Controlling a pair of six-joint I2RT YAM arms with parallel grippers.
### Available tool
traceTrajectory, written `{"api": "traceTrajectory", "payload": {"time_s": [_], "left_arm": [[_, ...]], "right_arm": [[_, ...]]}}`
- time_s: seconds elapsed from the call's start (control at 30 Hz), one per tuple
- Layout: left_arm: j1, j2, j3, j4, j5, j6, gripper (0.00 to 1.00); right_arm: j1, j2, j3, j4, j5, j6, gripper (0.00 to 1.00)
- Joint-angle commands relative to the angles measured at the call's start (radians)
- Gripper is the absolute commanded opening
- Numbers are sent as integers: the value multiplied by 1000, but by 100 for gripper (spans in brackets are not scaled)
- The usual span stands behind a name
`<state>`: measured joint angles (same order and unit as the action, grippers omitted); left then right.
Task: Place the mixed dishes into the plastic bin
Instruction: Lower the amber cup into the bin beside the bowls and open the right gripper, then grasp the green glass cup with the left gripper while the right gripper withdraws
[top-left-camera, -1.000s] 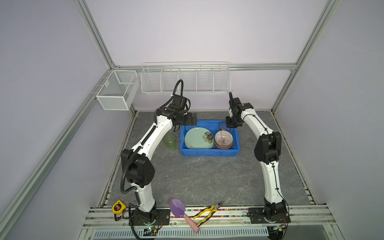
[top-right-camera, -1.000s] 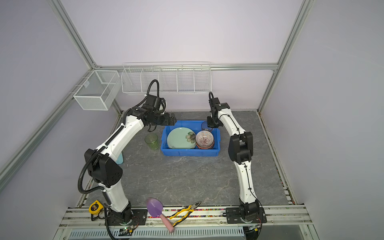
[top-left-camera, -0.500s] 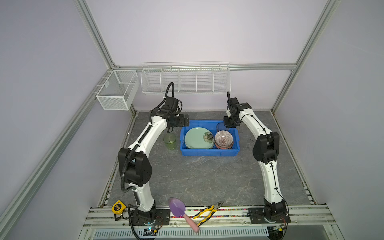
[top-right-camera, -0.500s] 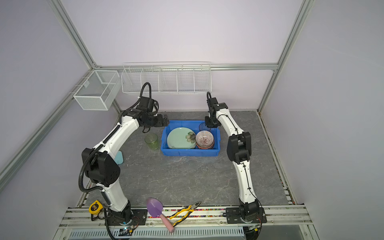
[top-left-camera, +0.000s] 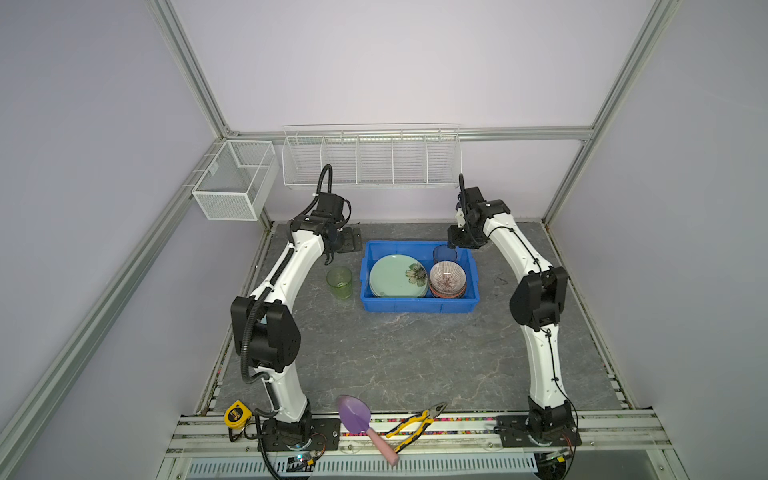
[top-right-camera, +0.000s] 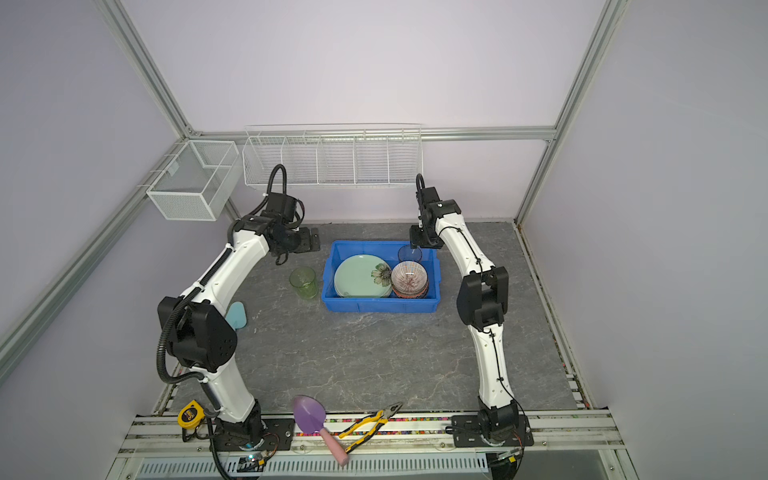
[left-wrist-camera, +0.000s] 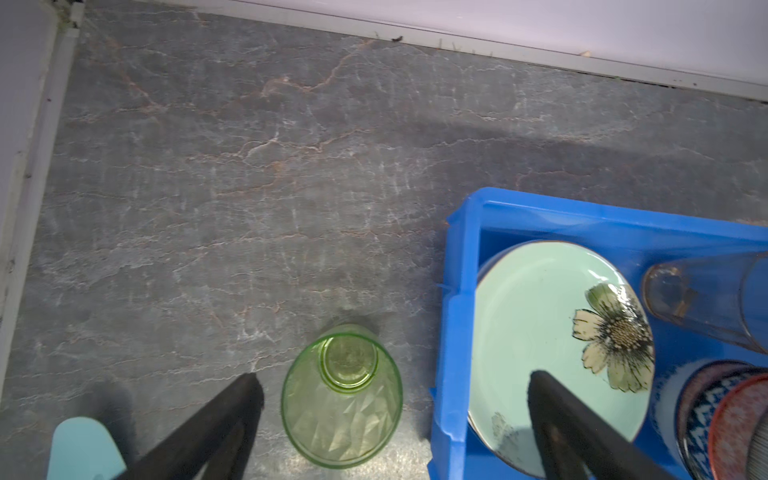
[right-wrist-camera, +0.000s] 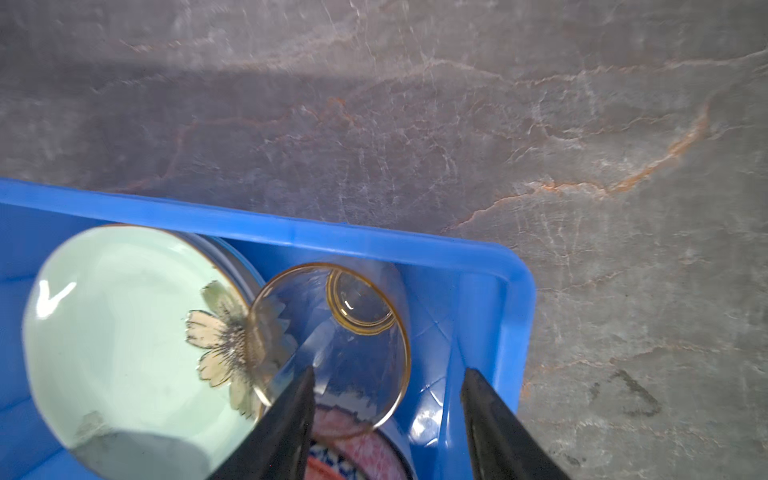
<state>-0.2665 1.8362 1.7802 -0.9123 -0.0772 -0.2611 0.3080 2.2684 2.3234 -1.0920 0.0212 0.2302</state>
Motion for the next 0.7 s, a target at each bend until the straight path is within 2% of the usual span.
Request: {"api": "traceTrajectory", "payload": {"time_s": [0.0, 0.17, 0.27, 0.3, 0.33, 0.37, 0.43, 0.5, 0.67], "left_arm": [[6, -14, 25, -55, -80, -22, 100], [16, 5, 60, -120, -142, -34, 100], [41, 4, 65, -128, -125, -55, 99], [49, 5, 67, -133, -122, -61, 99], [58, 5, 71, -139, -123, -68, 99], [70, 5, 74, -151, -117, -79, 98], [106, -6, 59, -151, -59, -106, 95], [146, -39, -2, -127, 12, -133, 87], [162, -96, -157, -74, 70, -133, 78]], "right_arm": [[4, -130, -19, -15, -11, -15, 66], [6, -244, -114, 5, -9, -17, 71], [5, -320, -200, 26, -13, -6, 76], [5, -351, -241, 43, -13, -1, 81], [5, -378, -281, 61, -17, 1, 94], [6, -411, -325, 83, -18, 6, 88], [5, -467, -405, 113, -17, 18, 88], [5, -522, -487, 127, -11, 30, 88], [5, -613, -636, 205, 8, 45, 88]]}}
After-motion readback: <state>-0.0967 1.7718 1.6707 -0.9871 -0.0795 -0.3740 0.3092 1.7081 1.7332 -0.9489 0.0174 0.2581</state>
